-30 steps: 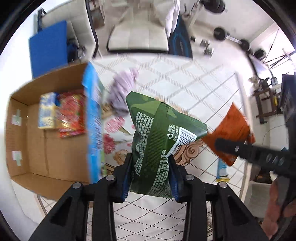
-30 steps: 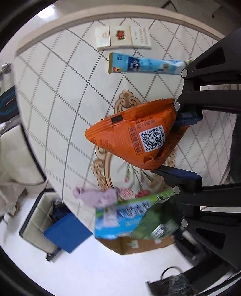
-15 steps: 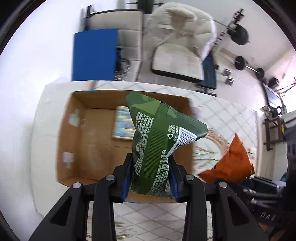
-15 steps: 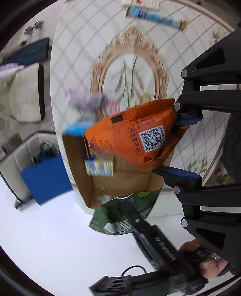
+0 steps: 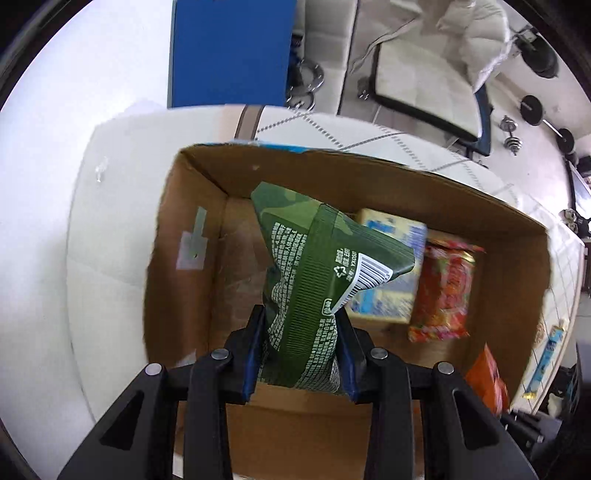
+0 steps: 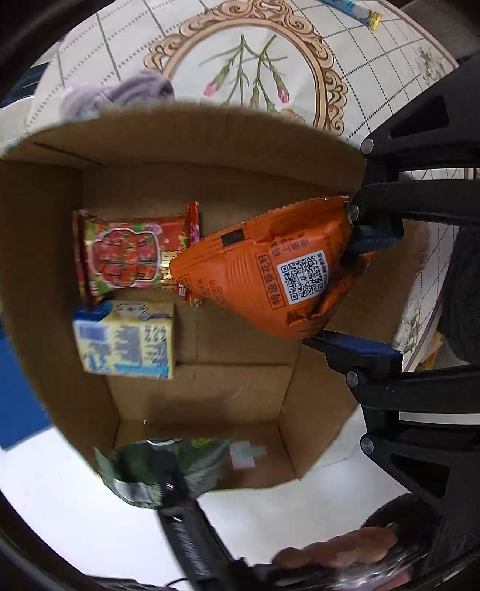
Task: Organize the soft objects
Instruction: 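Lower both bags into the box and open both tools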
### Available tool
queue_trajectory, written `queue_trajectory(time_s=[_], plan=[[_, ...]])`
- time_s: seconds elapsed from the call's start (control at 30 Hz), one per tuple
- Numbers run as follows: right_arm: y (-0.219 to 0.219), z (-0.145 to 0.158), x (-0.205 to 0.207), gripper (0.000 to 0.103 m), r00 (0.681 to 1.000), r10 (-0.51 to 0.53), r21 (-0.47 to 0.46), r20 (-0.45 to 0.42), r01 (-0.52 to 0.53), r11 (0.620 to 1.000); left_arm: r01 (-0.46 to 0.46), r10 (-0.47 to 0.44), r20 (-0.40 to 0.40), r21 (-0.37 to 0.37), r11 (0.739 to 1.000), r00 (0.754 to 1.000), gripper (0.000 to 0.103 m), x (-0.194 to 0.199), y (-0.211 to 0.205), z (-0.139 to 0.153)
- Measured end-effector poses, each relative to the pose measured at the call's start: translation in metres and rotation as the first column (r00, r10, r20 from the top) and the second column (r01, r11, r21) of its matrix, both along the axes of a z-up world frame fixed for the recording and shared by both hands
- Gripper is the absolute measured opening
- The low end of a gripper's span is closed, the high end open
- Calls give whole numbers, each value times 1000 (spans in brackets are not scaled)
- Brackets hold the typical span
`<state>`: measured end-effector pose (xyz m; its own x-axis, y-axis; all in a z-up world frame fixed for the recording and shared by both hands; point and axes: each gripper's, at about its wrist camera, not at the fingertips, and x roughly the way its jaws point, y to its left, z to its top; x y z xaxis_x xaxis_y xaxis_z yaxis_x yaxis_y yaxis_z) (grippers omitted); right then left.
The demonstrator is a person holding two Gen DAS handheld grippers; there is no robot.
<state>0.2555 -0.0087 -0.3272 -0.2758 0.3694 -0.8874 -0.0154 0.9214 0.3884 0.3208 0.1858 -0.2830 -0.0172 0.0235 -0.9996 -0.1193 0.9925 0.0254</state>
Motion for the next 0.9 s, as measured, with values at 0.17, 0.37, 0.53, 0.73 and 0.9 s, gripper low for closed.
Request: queue_trajectory(time_s=[0.17, 0.37, 0.53, 0.73, 0.9], plan=[[9, -15, 6, 41, 1000, -1, -37, -26, 0, 999, 25, -24, -41, 8, 1000, 999, 34, 20, 1, -22], [13, -21, 11, 46, 999, -6, -65, -52, 3, 998, 11, -11, -105, 4, 1000, 994, 36, 34, 5, -32], [13, -5, 9, 69, 1000, -3, -82, -20, 1, 997, -1, 1, -64, -9, 1000, 998, 44, 31, 9, -9], [10, 27, 5, 77, 996, 23, -154, 83, -10, 988, 7, -7, 16, -34, 999, 1000, 80, 4, 9, 23], [7, 58, -8, 94, 977, 50, -237, 206, 1, 972, 54, -54, 95, -4, 999, 994, 95, -35, 0, 48]])
